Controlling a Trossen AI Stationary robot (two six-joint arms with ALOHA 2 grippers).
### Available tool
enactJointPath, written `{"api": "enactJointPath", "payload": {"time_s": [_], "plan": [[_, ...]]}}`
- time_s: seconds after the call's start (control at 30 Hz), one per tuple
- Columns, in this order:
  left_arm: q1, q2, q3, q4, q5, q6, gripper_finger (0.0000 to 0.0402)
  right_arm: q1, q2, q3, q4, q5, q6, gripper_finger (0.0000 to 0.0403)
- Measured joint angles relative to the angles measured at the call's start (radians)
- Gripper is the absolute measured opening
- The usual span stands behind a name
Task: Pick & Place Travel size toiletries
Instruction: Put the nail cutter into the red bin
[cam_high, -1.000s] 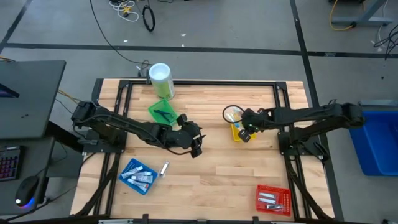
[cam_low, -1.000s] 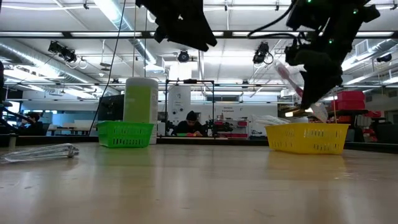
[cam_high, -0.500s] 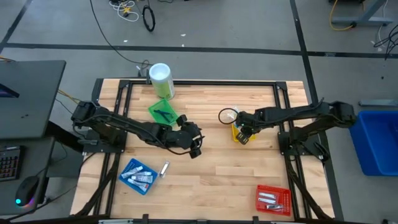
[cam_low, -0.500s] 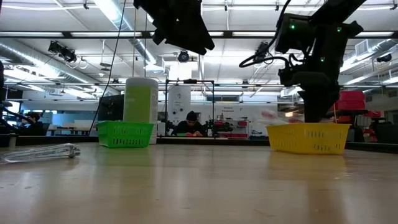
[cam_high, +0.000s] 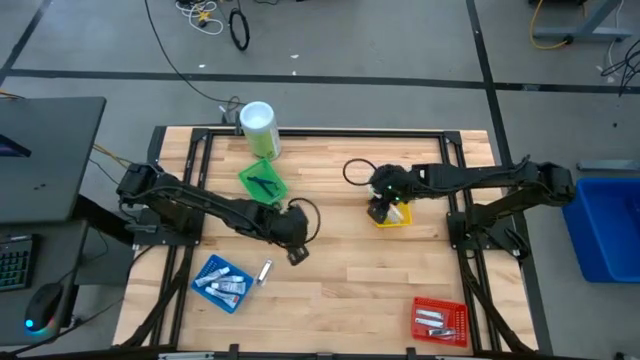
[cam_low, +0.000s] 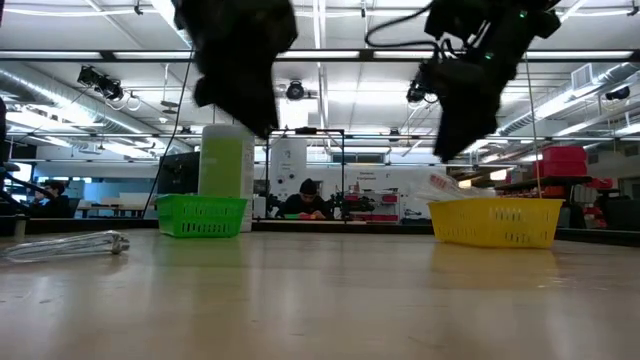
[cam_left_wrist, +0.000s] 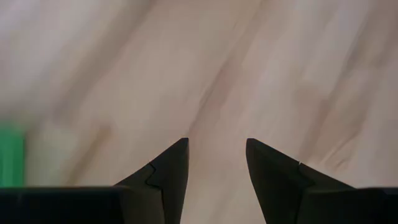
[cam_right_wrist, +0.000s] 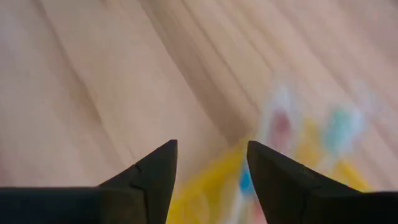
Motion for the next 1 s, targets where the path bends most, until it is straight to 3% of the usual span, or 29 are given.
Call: {"api": "enactJointPath", "payload": {"time_s": [0.2,0.37,0.57,1.0], "plan": [[-0.043,0.051,-0.001,-0.215,0.102,-0.257,0.0169,0.014,0.002,-0.008,0.276,-0.006,-0.081,0.0215],[-0.084,0.097,-0.001,-0.242,0.174,-0.433,0.0169,0.016,0.008,-0.031,0.444,-0.008,-0.090,0.0216],[-0.122,0.137,-0.001,-0.275,0.266,-0.538,0.0169,0.021,0.032,-0.057,0.470,-0.012,-0.090,0.0199],[-0.197,0.170,-0.001,-0.272,0.270,-0.675,0.0169,0.042,0.045,-0.056,0.445,-0.037,-0.081,0.0168]]}}
